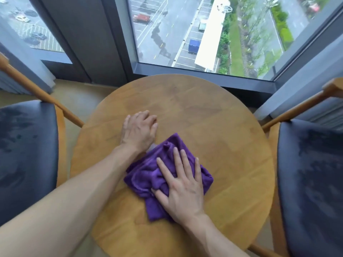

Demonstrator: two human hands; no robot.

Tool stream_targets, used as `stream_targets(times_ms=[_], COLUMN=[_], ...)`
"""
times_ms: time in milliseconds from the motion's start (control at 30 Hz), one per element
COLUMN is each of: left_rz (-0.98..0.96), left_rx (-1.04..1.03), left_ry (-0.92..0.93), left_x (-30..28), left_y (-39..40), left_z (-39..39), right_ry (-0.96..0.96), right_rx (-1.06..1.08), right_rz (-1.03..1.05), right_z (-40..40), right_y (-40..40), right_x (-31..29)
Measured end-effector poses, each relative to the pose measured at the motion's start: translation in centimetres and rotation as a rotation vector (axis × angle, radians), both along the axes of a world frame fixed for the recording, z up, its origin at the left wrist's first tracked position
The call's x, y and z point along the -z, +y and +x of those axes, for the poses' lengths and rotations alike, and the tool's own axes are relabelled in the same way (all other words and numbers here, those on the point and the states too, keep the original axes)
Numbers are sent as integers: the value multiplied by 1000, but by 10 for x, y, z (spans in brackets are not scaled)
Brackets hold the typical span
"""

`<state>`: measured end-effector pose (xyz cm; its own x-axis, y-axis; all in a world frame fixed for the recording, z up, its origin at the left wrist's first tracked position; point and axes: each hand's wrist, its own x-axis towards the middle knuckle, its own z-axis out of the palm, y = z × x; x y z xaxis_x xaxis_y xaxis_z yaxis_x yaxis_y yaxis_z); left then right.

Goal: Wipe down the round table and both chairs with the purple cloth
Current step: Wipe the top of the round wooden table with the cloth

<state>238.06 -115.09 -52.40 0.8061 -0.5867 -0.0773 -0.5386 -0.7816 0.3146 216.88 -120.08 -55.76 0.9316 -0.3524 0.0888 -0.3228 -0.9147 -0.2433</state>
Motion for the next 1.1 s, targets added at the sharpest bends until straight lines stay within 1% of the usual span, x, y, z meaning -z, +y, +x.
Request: stream_targets(times_ms=[100, 200, 333, 433, 500, 567, 667, 700, 733, 800, 933, 1033, 1100], left_rz=[34, 38, -39, -63, -120, -210, -496, -544, -512, -371, -158, -27, 3], left_rx=[-66, -103, -105, -75, -66, -123, -415, -478, -486, -407, -208, -64, -44], left_ry=[17, 31, 130, 216, 272, 320, 451, 431, 352, 186, 129, 55, 60], left_x=[4, 4, -9, -20, -21, -18, -18, -18, -20, -21, -22, -15, -9], left_y=[-18, -24, -14, -7, -1, 5, 20, 26, 32, 37, 3, -34, -49], left_z=[-13, -19, -7, 6, 11, 21, 45, 51, 56, 60, 42, 14, 0], right_ry=[33, 93, 209, 233, 242, 243, 227, 207, 180, 116, 36, 31, 32], right_rx=[163, 332, 504, 575, 535, 421, 205, 145, 92, 21, -22, -20, 0], right_rz=[-54, -64, -22, 26, 38, 39, 28, 29, 33, 60, 96, 62, 29], right_z=[-26, -19, 27, 83, 126, 162, 181, 175, 165, 136, 58, -12, -56], right_y=[-63, -119, -179, -201, -193, -167, -107, -85, -65, -29, 13, 8, -9], right_x=[1, -5, -10, -12, -14, -16, -18, -17, -16, -15, -12, -8, -6])
